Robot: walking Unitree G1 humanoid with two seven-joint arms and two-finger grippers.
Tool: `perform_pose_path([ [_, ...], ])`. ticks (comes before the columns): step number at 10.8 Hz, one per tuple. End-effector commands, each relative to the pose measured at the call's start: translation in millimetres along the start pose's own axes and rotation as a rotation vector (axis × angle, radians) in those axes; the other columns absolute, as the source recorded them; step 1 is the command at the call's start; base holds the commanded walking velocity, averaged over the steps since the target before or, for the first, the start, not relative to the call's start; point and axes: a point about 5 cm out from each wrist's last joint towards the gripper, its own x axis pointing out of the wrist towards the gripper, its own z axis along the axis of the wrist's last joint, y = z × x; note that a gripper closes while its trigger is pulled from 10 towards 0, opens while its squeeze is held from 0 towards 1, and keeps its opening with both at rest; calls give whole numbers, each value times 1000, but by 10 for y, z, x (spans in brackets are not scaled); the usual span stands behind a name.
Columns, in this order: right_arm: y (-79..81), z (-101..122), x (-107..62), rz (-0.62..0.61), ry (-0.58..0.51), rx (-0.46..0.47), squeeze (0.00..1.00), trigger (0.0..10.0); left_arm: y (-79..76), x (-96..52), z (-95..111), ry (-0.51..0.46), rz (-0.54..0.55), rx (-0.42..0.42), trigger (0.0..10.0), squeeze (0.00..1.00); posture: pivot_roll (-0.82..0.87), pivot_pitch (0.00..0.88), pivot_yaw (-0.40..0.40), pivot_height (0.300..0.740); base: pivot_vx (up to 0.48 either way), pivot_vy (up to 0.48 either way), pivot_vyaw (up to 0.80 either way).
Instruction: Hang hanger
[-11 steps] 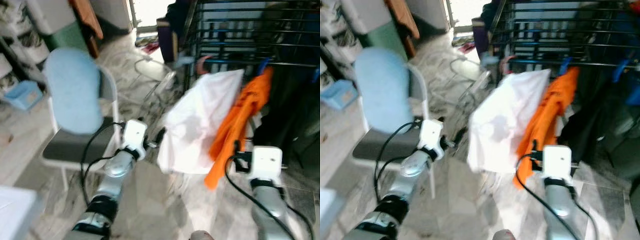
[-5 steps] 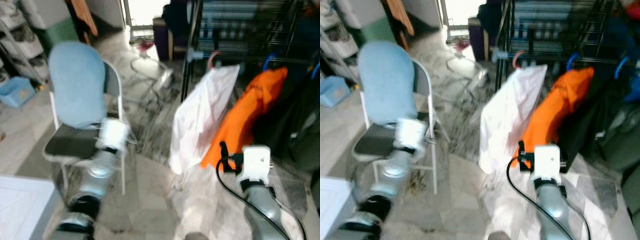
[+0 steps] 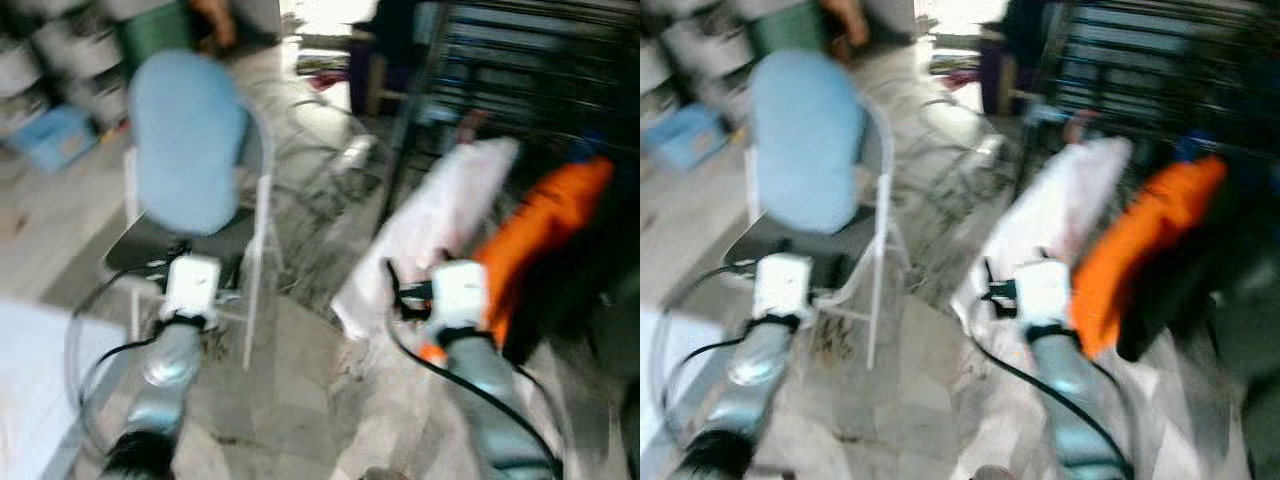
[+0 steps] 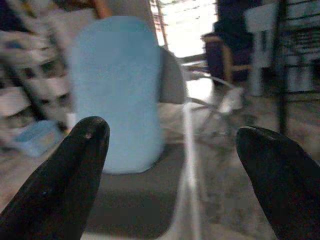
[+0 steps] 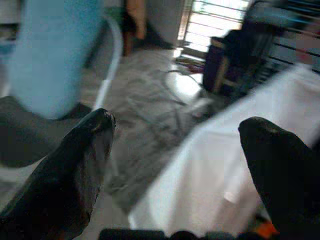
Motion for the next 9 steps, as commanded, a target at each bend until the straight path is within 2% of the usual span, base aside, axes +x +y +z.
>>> perform_pose_path([
  [1, 14, -50, 7, -3, 16, 2, 0, 10000, 75, -55, -23, 19, 54, -8, 10000, 0, -94, 47, -46, 740, 0, 0, 0],
  [2, -33, -30, 15, -35, 6, 36, 0, 10000, 56, -77, 4, 12, 40, -16, 10000, 0, -101, 42, -42, 740, 0, 0, 0],
  [3, -205, -83, -14, -140, 31, 16, 0, 10000, -36, -33, 42, 8, 3, -22, 10000, 0, -111, 53, -28, 740, 0, 0, 0],
  [4, -301, -123, -49, -181, 46, 0, 0, 10000, -120, 25, 132, -21, -32, -45, 10000, 0, -121, 45, -5, 740, 0, 0, 0],
  [5, -335, -168, -83, -190, 52, -14, 0, 10000, -217, 93, 237, -63, -90, -72, 10000, 0, -155, 19, 19, 740, 300, 0, -519],
  [6, -360, -199, -107, -240, 65, -7, 0, 10000, -288, 118, 177, -26, -116, -89, 10000, 0, -178, 0, 16, 740, 345, 0, -525],
  [7, -314, -129, -111, -233, 49, 20, 0, 10000, -372, 129, 243, -51, -174, -110, 10000, 0, -188, 4, 0, 740, 360, 0, -800],
  [9, -258, -172, -141, -186, 64, -18, 0, 10000, -449, 59, 138, -6, -212, -126, 10000, 0, -207, 20, -6, 740, 360, 0, -800],
])
